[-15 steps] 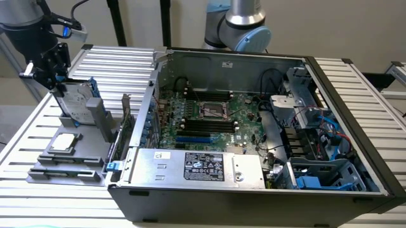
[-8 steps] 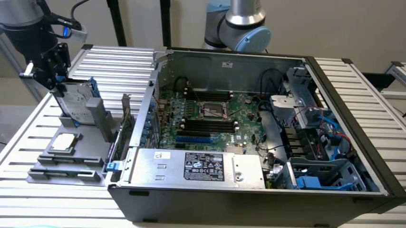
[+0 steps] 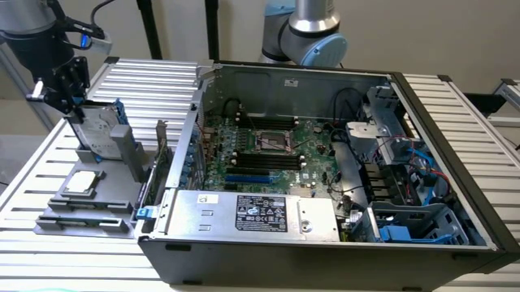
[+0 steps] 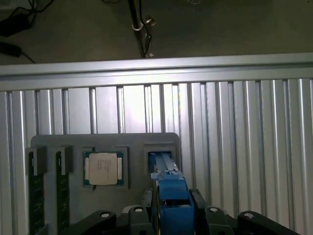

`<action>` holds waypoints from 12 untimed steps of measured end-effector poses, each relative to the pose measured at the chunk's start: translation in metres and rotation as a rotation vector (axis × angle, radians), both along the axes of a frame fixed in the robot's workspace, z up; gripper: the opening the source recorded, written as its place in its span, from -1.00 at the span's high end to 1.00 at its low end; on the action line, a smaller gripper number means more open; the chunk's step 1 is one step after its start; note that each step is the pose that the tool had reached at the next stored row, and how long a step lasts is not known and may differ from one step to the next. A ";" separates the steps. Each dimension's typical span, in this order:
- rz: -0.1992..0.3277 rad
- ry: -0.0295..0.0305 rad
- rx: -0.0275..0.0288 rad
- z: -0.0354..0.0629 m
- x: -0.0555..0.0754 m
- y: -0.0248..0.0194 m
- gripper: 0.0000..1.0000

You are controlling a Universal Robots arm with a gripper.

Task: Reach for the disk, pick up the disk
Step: 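Pick up the disk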

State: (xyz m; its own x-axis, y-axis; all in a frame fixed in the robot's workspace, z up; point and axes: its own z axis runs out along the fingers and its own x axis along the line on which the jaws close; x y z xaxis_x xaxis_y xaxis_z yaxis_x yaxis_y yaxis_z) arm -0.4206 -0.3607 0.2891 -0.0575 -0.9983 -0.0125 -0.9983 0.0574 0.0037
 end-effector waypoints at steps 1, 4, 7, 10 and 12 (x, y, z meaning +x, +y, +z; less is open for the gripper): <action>0.000 0.0000 0.0002 0.0000 0.000 0.0000 0.28; 0.000 0.0000 0.0003 0.0000 0.000 0.0000 0.34; 0.000 0.0000 0.0003 0.0000 0.000 0.0000 0.34; 0.000 -0.0001 0.0004 -0.0001 0.000 -0.0004 0.34; 0.000 0.0000 0.0003 0.0000 0.000 -0.0010 0.34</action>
